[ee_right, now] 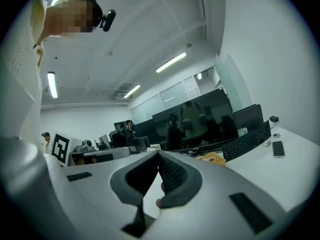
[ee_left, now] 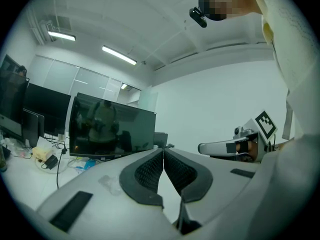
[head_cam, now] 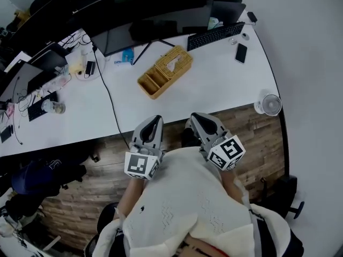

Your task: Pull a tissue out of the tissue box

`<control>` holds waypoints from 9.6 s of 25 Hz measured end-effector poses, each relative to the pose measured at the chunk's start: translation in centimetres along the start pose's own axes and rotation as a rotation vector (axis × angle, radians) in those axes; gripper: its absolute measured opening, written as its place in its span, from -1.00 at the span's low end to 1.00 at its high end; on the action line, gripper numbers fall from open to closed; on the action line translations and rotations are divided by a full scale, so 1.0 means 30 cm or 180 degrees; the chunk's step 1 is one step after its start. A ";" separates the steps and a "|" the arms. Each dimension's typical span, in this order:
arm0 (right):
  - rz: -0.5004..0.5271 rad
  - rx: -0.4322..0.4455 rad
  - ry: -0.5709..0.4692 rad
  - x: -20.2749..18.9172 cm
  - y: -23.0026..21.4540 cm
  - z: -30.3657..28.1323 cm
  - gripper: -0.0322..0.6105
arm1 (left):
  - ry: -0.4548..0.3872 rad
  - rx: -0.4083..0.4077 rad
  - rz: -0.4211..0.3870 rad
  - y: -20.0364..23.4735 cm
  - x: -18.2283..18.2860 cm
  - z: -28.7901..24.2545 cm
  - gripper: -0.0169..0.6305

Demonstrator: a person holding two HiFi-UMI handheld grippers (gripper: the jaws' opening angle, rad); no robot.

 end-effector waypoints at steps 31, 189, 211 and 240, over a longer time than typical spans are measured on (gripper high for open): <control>0.0292 0.0477 0.0465 0.233 -0.479 -0.149 -0.90 | 0.0147 0.0541 -0.0005 -0.011 0.007 -0.510 -0.90; 0.0064 -0.0263 0.0608 0.109 -0.559 -0.056 -0.90 | 0.1468 0.0701 -0.0558 0.052 -0.408 -0.760 -0.91; 0.0169 -0.0003 0.0691 0.107 -0.580 -0.106 -0.90 | 0.1167 0.0743 -0.0419 0.000 -0.279 -0.632 -0.91; 0.0436 0.0205 0.0644 0.163 -0.562 -0.148 -0.90 | 0.0692 0.0797 -0.0194 -0.009 -0.177 -0.548 -0.91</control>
Point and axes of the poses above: the fingertips, and each gripper's own axes: z backward along the fingers, y to its left, x out of its top, the point moved 6 cm from there along z, backward along the fingers, and after that the axes turned 10 degrees about -z, right-handed, at the moved point
